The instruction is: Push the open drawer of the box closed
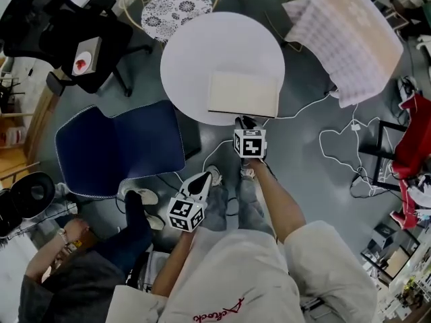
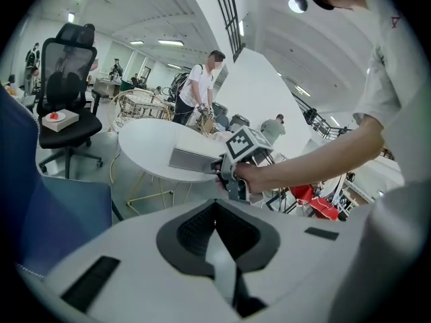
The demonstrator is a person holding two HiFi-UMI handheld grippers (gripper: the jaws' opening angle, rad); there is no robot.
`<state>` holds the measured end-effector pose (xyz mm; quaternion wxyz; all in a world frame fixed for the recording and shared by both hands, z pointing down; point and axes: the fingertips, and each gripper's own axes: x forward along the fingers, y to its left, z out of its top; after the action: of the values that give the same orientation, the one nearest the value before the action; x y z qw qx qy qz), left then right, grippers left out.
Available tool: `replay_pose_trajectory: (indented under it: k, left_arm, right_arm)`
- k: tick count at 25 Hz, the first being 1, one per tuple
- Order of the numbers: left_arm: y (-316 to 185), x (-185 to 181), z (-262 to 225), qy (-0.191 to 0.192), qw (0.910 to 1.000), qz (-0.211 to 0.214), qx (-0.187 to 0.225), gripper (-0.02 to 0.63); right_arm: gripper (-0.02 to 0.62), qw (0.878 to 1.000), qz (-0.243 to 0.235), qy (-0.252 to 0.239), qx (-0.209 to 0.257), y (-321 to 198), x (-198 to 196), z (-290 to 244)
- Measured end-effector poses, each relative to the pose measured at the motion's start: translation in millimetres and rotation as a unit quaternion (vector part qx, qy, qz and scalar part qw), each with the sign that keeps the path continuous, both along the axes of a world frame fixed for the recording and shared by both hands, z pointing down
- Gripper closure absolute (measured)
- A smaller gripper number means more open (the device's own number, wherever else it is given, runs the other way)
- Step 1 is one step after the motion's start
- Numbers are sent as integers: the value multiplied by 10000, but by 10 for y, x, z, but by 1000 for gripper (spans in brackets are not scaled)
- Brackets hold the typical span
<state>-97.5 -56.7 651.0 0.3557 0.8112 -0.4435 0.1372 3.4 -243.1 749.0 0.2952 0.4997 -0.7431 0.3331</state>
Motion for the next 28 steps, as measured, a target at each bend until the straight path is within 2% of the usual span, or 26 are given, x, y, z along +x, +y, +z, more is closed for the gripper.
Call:
replay_pose_trajectory:
  k: [11, 14, 17, 24, 28]
  left_arm:
    - [-15, 13, -1, 6, 9999, -116, 29, 594]
    - [-40, 37, -21, 41, 9997, -212, 86, 594]
    - [-45, 22, -21, 64, 9993, -360, 109, 594]
    - [-125, -4, -64, 109, 9990, -361, 233, 594]
    - [-168, 110, -136, 127, 9990, -267, 341, 594]
  right_arm:
    - [518, 10000, 57, -48, -8, -39, 28, 3]
    - [464, 9998, 43, -144, -93, 35, 54, 20]
    - [449, 9998, -88, -87, -138, 177, 52, 38]
    - [446, 9995, -279, -35, 119, 286, -73, -126]
    - [446, 9992, -249, -25, 305, 266, 3, -268]
